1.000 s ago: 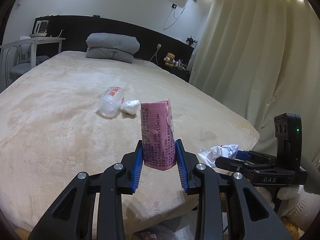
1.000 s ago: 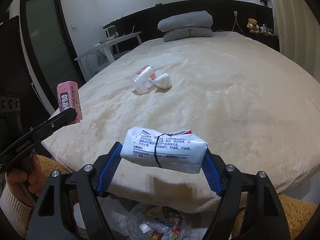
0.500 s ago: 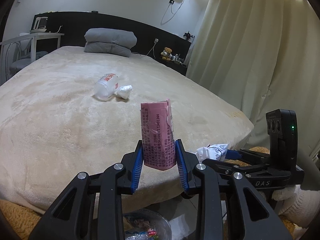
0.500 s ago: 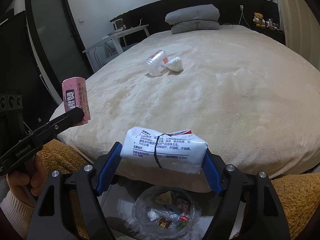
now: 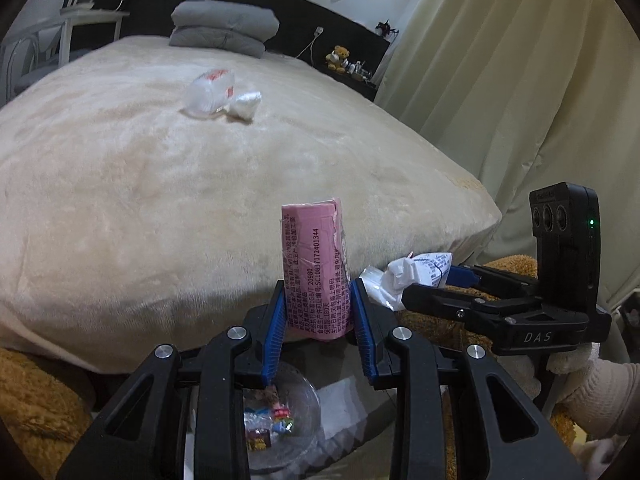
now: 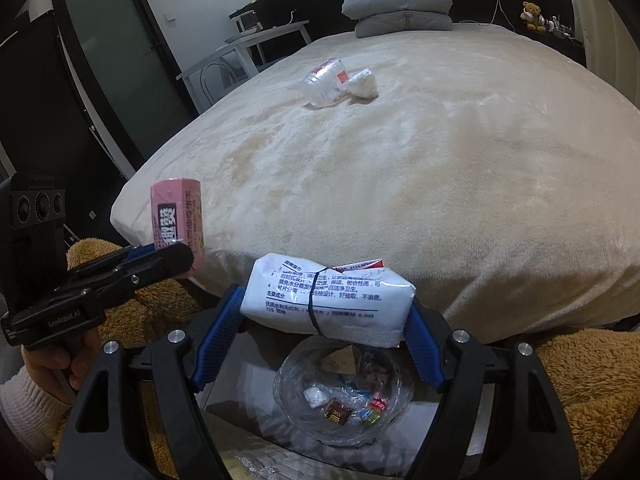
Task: Collect trash
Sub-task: 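Carry the pink box and white packet down over the floor bin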
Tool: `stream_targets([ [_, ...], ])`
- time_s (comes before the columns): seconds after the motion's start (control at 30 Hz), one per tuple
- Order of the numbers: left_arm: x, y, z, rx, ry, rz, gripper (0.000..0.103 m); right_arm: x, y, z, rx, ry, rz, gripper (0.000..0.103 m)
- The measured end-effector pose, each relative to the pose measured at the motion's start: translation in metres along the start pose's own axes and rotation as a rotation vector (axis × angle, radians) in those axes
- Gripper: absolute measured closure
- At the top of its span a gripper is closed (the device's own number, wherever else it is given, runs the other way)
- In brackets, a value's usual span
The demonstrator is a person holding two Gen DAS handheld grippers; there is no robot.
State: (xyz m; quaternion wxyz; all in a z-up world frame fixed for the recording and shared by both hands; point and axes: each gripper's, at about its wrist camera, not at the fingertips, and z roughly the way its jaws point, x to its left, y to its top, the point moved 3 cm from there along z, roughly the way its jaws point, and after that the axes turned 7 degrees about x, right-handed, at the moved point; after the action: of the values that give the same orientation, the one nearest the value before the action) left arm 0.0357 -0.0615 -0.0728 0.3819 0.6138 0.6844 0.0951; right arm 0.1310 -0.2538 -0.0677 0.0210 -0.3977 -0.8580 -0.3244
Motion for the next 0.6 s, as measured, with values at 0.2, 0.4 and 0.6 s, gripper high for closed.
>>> stream_targets([
  [0.2, 0.008, -0.017, 0.02, 0.111, 0.025, -0.023, 0.072, 0.0, -0.007, 0.015, 0.065, 0.01, 0.001, 0.028],
  [0.4, 0.023, -0.026, 0.04, 0.211, 0.057, -0.07, 0.072, -0.002, -0.011, 0.034, 0.141, 0.018, 0.016, 0.028],
  [0.6, 0.035, -0.04, 0.065, 0.345, 0.082, -0.11, 0.072, -0.008, -0.016, 0.059, 0.244, 0.02, 0.051, 0.028],
])
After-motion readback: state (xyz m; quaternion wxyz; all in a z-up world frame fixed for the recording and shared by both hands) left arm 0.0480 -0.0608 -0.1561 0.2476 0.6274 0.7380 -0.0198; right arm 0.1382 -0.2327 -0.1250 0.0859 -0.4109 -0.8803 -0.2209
